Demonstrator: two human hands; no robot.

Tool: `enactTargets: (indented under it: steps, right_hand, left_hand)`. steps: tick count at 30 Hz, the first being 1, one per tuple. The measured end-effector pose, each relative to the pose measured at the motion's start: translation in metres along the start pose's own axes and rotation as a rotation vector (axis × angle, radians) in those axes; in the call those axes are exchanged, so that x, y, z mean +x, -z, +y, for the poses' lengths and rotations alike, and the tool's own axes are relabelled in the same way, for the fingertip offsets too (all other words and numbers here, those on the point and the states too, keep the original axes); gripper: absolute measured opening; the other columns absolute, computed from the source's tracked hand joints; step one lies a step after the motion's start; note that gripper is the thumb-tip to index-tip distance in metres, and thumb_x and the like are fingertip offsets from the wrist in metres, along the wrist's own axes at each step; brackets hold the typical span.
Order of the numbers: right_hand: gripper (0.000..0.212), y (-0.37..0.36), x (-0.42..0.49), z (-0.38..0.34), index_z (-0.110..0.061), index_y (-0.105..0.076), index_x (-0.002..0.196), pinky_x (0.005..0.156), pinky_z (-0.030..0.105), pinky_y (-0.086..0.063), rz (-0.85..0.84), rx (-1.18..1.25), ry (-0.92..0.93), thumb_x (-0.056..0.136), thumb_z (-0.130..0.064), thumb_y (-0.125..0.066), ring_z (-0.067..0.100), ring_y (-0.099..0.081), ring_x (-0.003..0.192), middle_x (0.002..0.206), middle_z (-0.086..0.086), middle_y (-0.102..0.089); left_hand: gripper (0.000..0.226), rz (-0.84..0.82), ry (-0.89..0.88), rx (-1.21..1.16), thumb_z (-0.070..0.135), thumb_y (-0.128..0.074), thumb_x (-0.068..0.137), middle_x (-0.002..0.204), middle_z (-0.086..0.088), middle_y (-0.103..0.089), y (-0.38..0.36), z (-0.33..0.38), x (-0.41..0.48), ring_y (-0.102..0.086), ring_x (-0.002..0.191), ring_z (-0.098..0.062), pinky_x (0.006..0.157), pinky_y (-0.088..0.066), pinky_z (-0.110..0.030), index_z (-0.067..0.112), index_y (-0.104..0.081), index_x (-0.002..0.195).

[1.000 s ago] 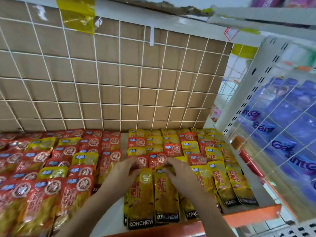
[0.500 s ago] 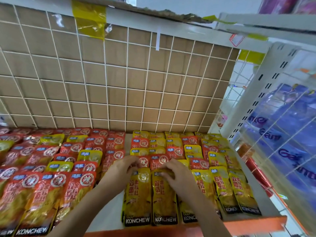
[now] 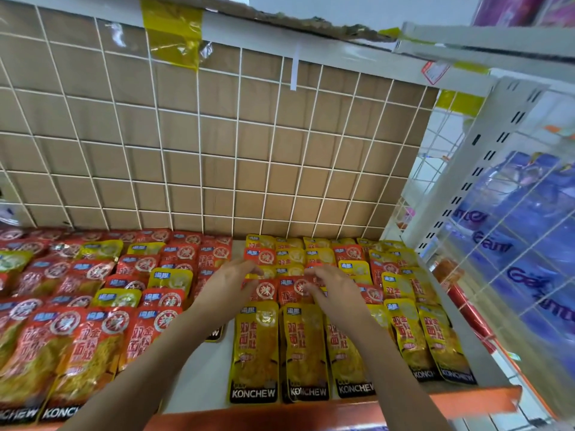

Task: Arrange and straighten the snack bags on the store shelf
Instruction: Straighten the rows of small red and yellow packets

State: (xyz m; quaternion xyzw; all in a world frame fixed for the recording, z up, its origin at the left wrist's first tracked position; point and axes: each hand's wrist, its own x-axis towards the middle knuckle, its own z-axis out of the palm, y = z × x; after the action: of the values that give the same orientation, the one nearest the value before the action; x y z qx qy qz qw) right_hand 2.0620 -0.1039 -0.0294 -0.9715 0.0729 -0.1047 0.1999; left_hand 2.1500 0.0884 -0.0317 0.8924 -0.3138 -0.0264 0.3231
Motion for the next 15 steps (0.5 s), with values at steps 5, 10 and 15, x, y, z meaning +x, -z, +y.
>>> enactTargets:
  steps: [5,10,15]
  right_hand:
    - [0.035,-0.006,0.013,-0.001,-0.019,-0.053,0.127,0.103,0.032,-0.036,-0.085,-0.073,-0.065,0.094,-0.031,-0.050,0.017,-0.045,0.120,0.127,-0.001,-0.051]
    - [0.033,-0.008,0.021,-0.001,-0.021,-0.056,0.120,0.099,0.031,-0.036,-0.146,-0.098,-0.117,0.091,-0.035,-0.053,0.017,-0.046,0.117,0.122,0.000,-0.053]
    - [0.025,-0.008,0.026,-0.001,-0.018,-0.061,0.108,0.088,0.030,-0.043,-0.127,-0.014,-0.147,0.087,-0.032,-0.060,0.017,-0.054,0.107,0.114,0.000,-0.061]
  left_hand:
    - [0.029,-0.139,0.044,0.081,0.031,-0.053,0.092,0.119,0.003,-0.053,-0.003,-0.003,0.008,-0.050,0.107,-0.011,0.089,-0.044,-0.024,0.022,-0.055,0.120]
    - [0.037,-0.194,0.081,0.059,0.042,-0.065,0.082,0.107,0.008,-0.048,-0.002,-0.006,0.018,-0.046,0.098,-0.008,0.079,-0.040,-0.022,0.024,-0.056,0.112]
    - [0.034,-0.259,0.045,0.106,0.038,-0.070,0.078,0.108,0.005,-0.053,-0.003,-0.005,0.028,-0.047,0.096,-0.009,0.076,-0.038,-0.019,0.022,-0.053,0.103]
